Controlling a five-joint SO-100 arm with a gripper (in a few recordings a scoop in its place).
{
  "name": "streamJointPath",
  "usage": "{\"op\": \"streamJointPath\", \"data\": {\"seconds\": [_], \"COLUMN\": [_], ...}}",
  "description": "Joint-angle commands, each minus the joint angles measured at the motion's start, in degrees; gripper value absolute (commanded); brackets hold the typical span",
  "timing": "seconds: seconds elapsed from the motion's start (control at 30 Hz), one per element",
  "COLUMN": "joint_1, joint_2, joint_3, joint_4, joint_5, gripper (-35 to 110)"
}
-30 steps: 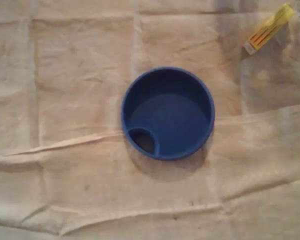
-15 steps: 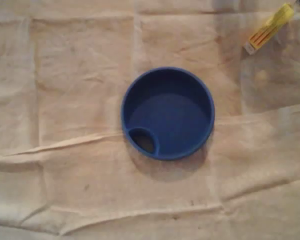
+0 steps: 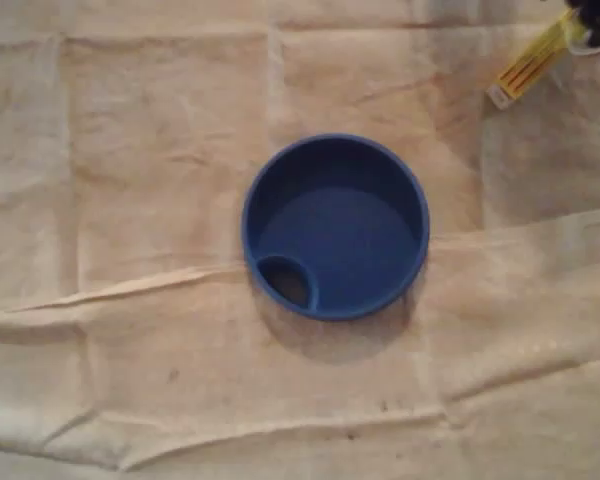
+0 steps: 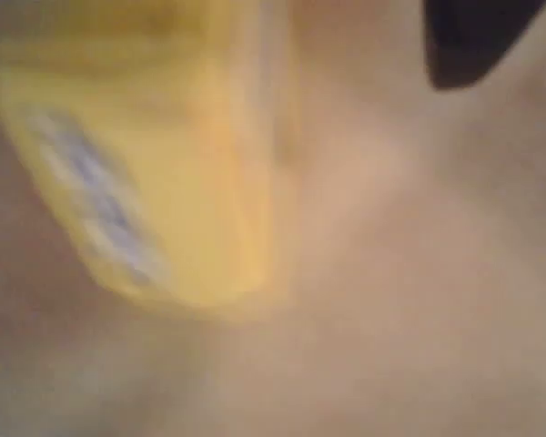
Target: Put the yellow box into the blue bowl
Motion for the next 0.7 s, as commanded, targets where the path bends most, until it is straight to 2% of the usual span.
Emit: {"op": "streamJointPath", "data": {"seconds": [0.0,0.33,0.67], "joint_1": [0.18,0.26,0.26], "joint_2": [0.44,0.26,-3.6], "joint_3": [-1.93,-0.97,-1.49], "joint_4": [-0.7,-4.92,-5.54], "joint_5": [-1.49,-2.2,-1.41], "gripper": [27,26,0]}}
